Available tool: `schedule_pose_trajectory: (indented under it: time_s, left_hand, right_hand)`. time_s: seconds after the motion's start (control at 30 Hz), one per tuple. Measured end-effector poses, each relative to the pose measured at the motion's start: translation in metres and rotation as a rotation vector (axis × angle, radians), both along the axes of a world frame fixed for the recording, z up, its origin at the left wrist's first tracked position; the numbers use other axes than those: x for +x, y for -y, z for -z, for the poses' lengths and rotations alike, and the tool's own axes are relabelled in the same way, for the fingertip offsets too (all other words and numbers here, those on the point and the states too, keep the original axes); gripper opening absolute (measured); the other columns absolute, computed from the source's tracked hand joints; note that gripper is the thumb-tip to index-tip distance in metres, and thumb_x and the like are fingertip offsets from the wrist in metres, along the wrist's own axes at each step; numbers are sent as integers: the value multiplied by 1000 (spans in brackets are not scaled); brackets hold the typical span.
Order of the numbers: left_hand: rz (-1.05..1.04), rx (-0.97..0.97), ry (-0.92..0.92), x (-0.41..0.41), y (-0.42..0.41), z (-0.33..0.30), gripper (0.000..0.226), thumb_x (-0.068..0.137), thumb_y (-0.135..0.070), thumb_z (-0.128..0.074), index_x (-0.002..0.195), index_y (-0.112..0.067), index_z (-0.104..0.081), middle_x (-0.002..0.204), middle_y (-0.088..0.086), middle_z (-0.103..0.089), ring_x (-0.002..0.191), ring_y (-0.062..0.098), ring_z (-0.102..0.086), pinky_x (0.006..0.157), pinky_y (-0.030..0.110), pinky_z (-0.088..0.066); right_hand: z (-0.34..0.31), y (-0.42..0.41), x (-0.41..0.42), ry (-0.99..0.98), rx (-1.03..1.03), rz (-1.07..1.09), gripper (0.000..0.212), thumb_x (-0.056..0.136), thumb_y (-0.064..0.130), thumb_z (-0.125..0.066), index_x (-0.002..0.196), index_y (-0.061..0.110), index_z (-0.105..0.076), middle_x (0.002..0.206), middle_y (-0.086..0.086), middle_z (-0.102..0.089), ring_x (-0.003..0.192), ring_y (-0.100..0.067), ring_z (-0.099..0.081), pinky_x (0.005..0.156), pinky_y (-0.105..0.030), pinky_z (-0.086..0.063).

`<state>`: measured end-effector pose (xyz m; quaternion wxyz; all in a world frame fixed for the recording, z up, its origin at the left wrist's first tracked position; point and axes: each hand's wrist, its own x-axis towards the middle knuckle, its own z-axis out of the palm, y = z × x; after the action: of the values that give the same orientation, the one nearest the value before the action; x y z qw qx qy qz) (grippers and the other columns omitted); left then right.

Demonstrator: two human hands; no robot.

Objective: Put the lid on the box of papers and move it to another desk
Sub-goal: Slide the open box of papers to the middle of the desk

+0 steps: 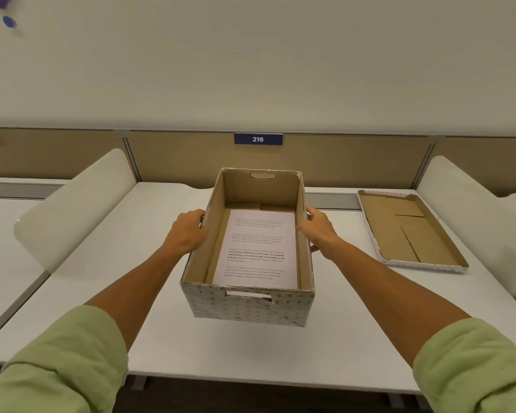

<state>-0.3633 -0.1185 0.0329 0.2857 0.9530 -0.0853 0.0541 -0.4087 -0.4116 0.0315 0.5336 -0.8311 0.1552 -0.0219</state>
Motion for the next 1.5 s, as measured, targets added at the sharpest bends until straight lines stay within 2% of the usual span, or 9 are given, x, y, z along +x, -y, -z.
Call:
schedule_pose_trajectory:
  time_s: [0.17,0.37,0.47,0.57,0.8,1.07,1.23,1.4,1.5]
  left_hand:
    - [6,26,-11,1,14,10,28,98,-26,-53,117,-7,-63,111,12,-69,85,20,-61,75,29,-45]
    - [9,31,-31,6,27,30,27,99,-28,-52,115,-8,-62,112,10,-69,83,16,-58,78,30,-48]
    - [-8,37,-39,9,30,44,22,99,-24,-51,111,-9,-62,108,9,-69,81,16,-59,74,28,-46]
    - [-7,43,-50,10,30,56,20,98,-20,-50,109,-8,-62,104,9,-70,79,18,-60,73,28,-47]
    - [-8,36,-73,17,24,75,22,99,-22,-49,108,-8,-63,101,7,-70,77,19,-60,70,28,-46]
    - [-21,50,-99,19,21,89,23,99,-23,-49,112,-9,-62,105,8,-70,79,18,-61,73,28,-48]
    - [-43,30,-103,14,20,96,26,99,-27,-50,116,-12,-62,110,7,-71,83,19,-64,76,28,-48]
    - [-51,14,-121,9,21,95,34,100,-34,-48,127,-16,-57,121,5,-68,97,24,-67,85,36,-52]
    - [-66,21,-172,9,22,94,39,99,-32,-49,136,-17,-49,129,6,-64,104,28,-67,88,41,-54]
  right_hand:
    - [10,9,-5,-15,-17,45,34,102,27,-52,136,28,-50,116,1,-64,96,-26,-64,56,-35,-53]
    - [30,17,0,-28,-24,69,27,101,27,-53,128,28,-54,117,-3,-68,97,-30,-69,76,-49,-62]
    - [41,17,3,-33,-32,78,34,102,20,-52,136,25,-52,122,-4,-66,100,-27,-66,69,-37,-60]
    - [49,16,7,-41,-22,83,34,102,15,-50,136,22,-52,122,-6,-66,97,-25,-65,59,-27,-52]
    - [59,13,15,-110,-30,64,26,102,17,-50,125,29,-55,110,-3,-69,88,-25,-68,55,-31,-55]
    - [69,10,16,-157,-21,58,29,101,14,-50,126,26,-56,110,-6,-69,91,-29,-68,53,-30,-53]
    - [72,9,16,-167,-17,49,32,101,13,-50,130,27,-55,112,-4,-68,91,-29,-69,55,-32,-56]
    - [73,8,11,-174,-27,61,46,101,17,-52,145,29,-43,125,-5,-64,95,-26,-68,53,-27,-54]
    - [73,8,10,-189,-11,53,53,101,21,-53,150,31,-36,123,-7,-65,93,-26,-70,66,-38,-63]
